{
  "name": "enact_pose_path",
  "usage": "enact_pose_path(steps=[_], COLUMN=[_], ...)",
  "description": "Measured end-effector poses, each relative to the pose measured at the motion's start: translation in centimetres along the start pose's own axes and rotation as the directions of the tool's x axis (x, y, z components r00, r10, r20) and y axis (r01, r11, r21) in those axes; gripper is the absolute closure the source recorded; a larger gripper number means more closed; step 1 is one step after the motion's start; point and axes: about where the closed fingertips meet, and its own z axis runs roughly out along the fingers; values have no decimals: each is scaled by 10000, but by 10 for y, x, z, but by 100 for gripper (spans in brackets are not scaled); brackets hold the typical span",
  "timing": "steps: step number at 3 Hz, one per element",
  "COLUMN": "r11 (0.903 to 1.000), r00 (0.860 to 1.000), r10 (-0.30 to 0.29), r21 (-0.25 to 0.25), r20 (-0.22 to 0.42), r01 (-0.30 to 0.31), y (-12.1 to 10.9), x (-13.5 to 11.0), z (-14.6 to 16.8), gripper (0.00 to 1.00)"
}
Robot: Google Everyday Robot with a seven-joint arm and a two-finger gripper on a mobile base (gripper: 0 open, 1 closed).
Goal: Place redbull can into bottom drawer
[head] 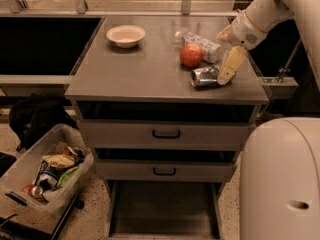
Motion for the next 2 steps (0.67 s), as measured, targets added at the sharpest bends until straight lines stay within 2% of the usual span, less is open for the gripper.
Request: enact_pose_path(steps=[1, 2], r11=[9987, 9939], r00=[9998, 9991], r10=[140, 404], r21=[-481, -1027], r20=[-171, -87], r01=[-148, -411], y=[26, 31], x=[0, 9], z=[13, 51], gripper=[0, 0])
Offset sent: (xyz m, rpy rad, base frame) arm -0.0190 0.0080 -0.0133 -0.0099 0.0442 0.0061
